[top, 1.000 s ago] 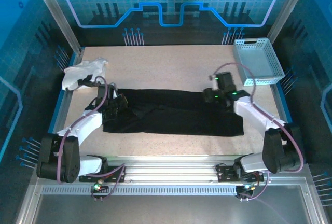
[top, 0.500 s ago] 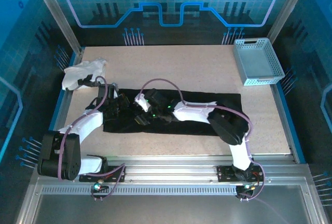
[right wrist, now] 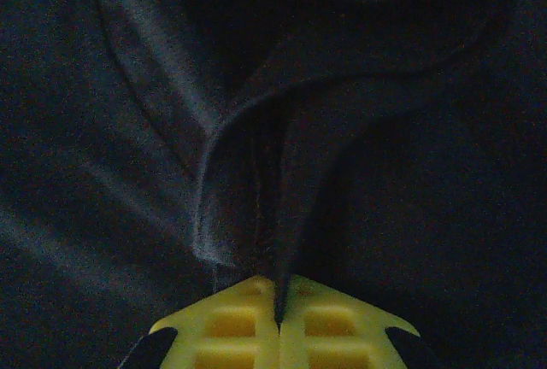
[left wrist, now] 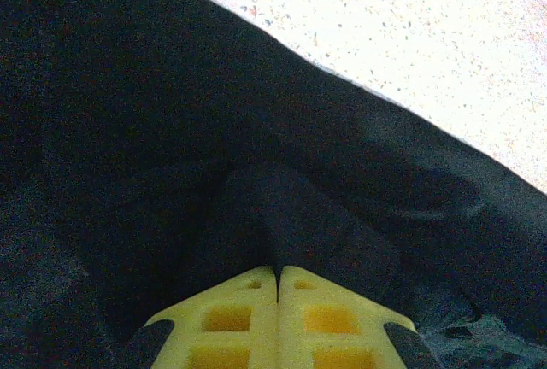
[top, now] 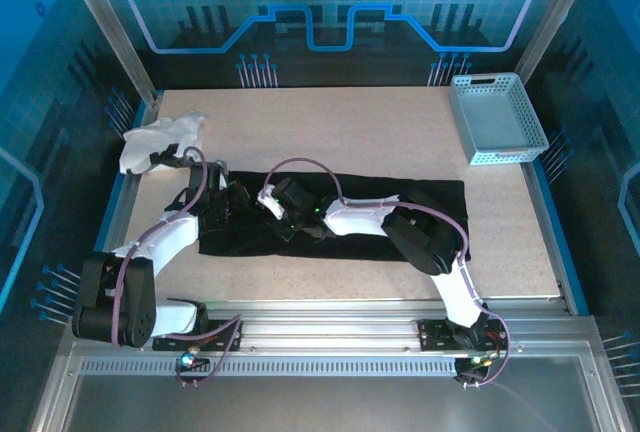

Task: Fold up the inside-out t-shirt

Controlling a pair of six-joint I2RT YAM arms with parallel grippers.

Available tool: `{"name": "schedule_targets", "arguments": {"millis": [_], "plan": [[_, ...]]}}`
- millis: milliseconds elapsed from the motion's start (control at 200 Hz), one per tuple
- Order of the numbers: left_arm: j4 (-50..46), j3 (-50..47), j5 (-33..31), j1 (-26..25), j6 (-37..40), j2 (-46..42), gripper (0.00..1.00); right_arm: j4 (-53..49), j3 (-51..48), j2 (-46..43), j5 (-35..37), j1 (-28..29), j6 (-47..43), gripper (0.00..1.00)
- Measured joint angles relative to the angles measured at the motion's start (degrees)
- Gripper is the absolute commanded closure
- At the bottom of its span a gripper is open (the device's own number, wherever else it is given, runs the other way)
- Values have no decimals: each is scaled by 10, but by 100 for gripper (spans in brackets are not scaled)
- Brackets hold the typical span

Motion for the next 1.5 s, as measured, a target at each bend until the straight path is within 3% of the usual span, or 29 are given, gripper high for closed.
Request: {"name": "schedule_targets", "arguments": {"millis": [165, 245, 350, 475, 625, 920, 1080, 1180, 1275, 1400, 1500], "plan": [[0, -2, -7, 0, 0, 0, 94, -6, -26, -47, -45, -9, -2, 100], [-1, -6, -11, 0, 1, 0, 80, -15, -30, -61, -70, -13, -5, 100], [-6, -12, -18, 0, 3, -2, 73, -35, -30, -68, -98, -20, -15, 98], [-21, -21, -39, 0, 3, -22, 56, -72, -33, -73, -124, -28, -38, 94], [-44, -38, -73, 0, 4, -85, 44, -128, -47, -88, -156, -43, -70, 79], [-74, -45, -114, 0, 0, -160, 34, -158, -73, -132, -192, -56, -107, 59], [-81, -45, -119, 5, -4, -161, 31, -145, -3, -98, -165, -46, -94, 43], [-86, -45, -119, 15, -11, -162, 30, -132, 58, -48, -155, -43, -88, 40], [-94, -45, -117, 29, -17, -166, 29, -132, 107, 2, -153, -43, -89, 45], [-99, -45, -116, 48, -26, -176, 28, -139, 134, 43, -166, -40, -95, 80], [-101, -45, -116, 56, -32, -179, 28, -143, 134, 47, -194, -37, -82, 91]]}}
